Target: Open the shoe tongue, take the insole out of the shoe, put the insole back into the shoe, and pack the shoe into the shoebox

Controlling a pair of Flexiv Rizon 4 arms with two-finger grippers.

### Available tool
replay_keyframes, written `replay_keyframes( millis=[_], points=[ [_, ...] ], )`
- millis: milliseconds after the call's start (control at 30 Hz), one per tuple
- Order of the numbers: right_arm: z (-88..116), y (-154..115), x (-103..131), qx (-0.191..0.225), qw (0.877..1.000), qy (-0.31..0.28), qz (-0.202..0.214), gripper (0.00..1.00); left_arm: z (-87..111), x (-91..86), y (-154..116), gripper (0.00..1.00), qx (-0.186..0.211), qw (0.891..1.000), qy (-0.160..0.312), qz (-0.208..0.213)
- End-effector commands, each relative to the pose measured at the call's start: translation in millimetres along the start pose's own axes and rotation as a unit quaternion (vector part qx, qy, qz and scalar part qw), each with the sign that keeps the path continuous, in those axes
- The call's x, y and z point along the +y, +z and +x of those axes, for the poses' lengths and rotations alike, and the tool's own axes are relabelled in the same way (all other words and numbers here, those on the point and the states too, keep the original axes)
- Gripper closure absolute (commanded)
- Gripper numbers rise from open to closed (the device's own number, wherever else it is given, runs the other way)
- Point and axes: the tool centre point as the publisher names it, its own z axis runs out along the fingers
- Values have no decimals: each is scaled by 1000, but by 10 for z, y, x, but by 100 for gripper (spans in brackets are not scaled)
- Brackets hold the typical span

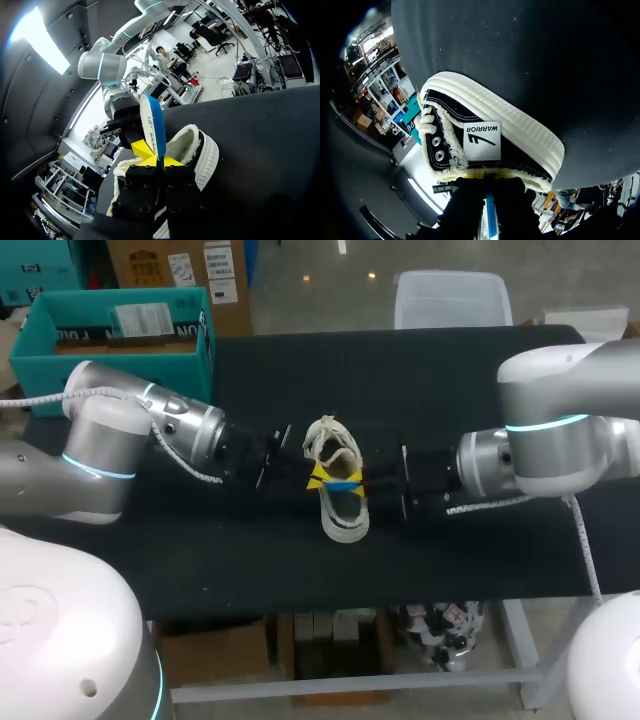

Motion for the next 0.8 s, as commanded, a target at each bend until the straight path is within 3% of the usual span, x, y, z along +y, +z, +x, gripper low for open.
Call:
replay_keyframes(
  millis=[33,67,100,233,400,467,667,800],
  points=[
    [-15,-20,-42,5,1000,-1,-1,80,-13,9,73,100,0,1000,3,5],
    [-23,-42,-65,7,1000,-2,-2,69,-15,0,77,100,0,1000,4,5],
    [-32,-69,-94,9,1000,-4,-7,65,-16,-6,79,100,0,1000,4,6],
    [-76,-185,-211,21,1000,-11,-20,61,-14,-22,83,100,0,1000,6,6],
    [-99,-258,-322,26,999,-23,-26,79,-1,-37,89,100,-1,1000,5,5],
    [-103,-261,-331,27,999,-25,-25,98,1,-41,90,100,-3,1000,5,4],
    [-94,-201,-316,21,999,-27,-17,100,4,-100,96,100,0,1000,3,6],
    [-91,-186,-301,20,999,-27,-15,100,-18,-212,72,62,-1,1000,10,17]
  ],
)
